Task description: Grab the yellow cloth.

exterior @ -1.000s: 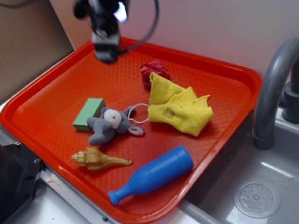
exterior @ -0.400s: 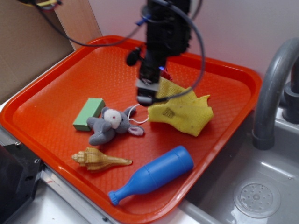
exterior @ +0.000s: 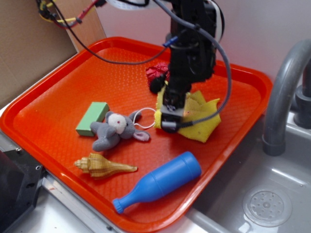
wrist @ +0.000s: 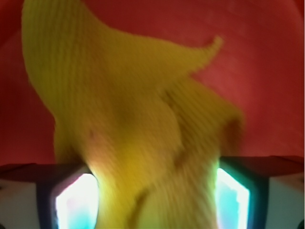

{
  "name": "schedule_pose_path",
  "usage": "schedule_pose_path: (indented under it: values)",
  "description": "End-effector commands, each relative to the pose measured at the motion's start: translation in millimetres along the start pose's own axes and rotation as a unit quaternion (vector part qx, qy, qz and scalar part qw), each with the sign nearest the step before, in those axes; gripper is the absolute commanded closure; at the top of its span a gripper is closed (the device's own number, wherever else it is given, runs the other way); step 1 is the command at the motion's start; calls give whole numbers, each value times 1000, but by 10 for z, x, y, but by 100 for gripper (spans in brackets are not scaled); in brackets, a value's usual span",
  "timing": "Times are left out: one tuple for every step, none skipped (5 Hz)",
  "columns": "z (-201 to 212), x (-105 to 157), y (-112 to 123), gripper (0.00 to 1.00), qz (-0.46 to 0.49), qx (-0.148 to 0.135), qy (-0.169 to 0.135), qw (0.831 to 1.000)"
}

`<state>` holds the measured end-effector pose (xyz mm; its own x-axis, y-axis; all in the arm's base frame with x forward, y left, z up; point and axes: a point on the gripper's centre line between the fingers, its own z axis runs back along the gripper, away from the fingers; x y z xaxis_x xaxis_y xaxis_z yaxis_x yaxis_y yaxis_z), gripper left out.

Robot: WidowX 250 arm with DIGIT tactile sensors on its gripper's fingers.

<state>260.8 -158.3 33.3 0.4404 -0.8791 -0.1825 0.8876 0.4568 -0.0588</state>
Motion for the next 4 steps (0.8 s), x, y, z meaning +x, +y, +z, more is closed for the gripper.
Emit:
schedule_pose_path:
  values:
    - [103, -23, -170, 100, 23, 16, -33, 999]
    - [461, -158, -99, 100, 130, 66, -65, 987]
    - [949, -291, 3, 100, 256, 89, -101, 957]
    - [1342, -463, 25, 100, 375, 72, -128, 915]
